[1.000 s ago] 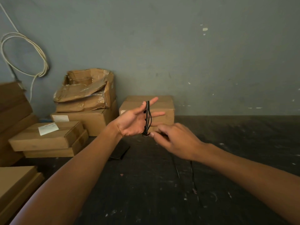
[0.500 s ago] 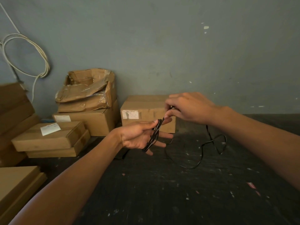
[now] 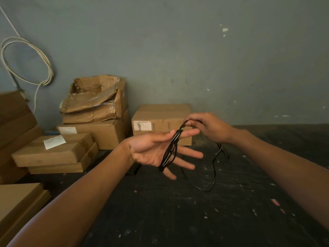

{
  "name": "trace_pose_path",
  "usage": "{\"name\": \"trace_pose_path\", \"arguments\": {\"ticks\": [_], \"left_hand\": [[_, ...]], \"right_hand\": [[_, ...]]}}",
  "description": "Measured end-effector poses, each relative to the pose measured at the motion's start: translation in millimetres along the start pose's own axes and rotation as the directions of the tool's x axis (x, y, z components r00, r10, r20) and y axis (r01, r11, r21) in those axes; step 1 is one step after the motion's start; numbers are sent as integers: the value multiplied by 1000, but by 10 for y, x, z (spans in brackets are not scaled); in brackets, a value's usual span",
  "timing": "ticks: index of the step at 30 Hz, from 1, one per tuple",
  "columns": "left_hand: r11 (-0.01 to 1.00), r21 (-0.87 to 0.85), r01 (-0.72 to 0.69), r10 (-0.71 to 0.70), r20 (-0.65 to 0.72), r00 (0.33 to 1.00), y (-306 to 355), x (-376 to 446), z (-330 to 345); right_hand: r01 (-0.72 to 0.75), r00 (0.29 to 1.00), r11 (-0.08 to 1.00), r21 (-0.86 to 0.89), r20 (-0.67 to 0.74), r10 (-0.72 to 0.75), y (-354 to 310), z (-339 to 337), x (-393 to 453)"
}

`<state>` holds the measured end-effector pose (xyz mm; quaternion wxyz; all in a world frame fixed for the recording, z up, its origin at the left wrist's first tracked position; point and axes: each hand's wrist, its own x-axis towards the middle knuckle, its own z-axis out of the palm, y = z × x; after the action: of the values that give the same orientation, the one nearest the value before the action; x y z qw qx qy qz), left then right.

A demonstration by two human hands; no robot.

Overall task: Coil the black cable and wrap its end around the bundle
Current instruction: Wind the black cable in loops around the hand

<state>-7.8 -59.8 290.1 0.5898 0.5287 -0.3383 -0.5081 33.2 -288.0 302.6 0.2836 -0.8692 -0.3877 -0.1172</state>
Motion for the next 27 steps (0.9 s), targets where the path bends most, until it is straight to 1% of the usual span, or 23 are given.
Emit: {"name": "trace_pose_path", "arguments": {"ticks": [2,4,6,7,8,10,11,13,16,19,22,25,27], "left_hand": [[998,2,-62,62,9,998,75,15,21],[993,1,-117,117,1,993,144,39,30],[986,-10,-166,165,-11,986,179,74,25],[981,-25,-195,195,-9,981,186,92,18],[972,-47,-231,231,-7,973,191,105,13],[949,-83,-304,303,-25,953,210,124,-5],[940,-89,-331,328,-40,944,221,131,-20],[925,-93,-368,363,-65,929,227,143,-61],[909,-113,-401,389,-118,914,187,149,-146],[890,-120,-439,402,-245,882,156,134,-256],[864,-105,-493,409,-425,807,117,78,-392],[855,-79,-513,395,-542,742,52,15,-514],[849,-77,-524,378,-606,701,9,-9,-562]], "right_hand": [[23,1000,996,81,2,-23,9,200,-114],[104,994,988,112,-28,-102,-29,458,-206],[140,990,964,227,-67,-128,-82,701,-269],[101,992,956,275,-96,-77,-154,779,-286],[83,993,962,259,-100,-58,-214,855,-293],[-10,1000,974,225,-15,14,-270,987,-310],[-67,998,958,278,31,60,-284,1063,-322],[-124,992,926,355,61,110,-305,1151,-323],[-151,986,938,311,109,123,-381,1173,-331],[-156,980,957,244,160,119,-486,1091,-343],[-158,963,972,173,245,113,-522,1025,-360],[-141,970,984,105,213,116,-518,942,-361],[-126,969,992,22,219,118,-533,861,-353]]}}
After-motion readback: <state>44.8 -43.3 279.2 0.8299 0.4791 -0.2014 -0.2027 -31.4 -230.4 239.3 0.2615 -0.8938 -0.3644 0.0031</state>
